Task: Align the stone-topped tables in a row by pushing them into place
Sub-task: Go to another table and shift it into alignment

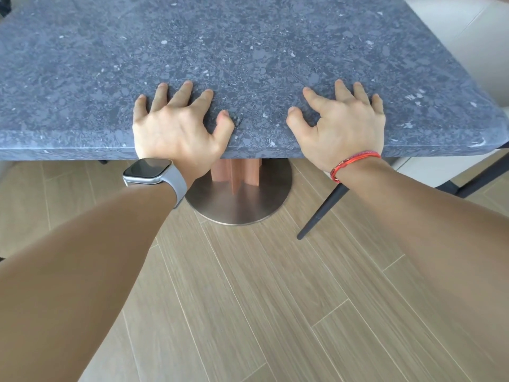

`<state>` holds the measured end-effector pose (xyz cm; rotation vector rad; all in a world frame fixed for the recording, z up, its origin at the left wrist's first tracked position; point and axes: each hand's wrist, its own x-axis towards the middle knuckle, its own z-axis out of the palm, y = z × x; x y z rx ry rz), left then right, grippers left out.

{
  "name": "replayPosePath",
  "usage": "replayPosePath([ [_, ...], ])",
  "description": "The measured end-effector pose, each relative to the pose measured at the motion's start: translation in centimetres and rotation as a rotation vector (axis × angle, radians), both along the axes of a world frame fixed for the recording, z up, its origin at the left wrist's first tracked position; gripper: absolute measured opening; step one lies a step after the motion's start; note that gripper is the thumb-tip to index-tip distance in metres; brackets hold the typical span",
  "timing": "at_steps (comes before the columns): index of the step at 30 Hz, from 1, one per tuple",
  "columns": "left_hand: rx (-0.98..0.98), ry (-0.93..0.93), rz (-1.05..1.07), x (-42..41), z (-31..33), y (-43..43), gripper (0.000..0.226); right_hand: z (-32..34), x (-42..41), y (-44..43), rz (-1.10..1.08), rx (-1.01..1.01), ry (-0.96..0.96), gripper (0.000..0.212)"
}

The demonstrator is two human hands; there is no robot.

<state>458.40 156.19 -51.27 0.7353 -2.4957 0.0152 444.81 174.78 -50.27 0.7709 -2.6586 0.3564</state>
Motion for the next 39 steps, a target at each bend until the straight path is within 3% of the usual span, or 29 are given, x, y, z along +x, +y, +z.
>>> replayPosePath([
  [21,-0.005,0.018,-0.006,-0.19,0.1,0.06,0.062,0.45,-0.29,0.12,0.028,0.076,-0.006,0.068],
  [39,0.006,-0.017,-0.009,0.1,0.1,-0.05,0.066,0.07,-0.06,-0.17,0.002,0.001,-0.008,0.065],
])
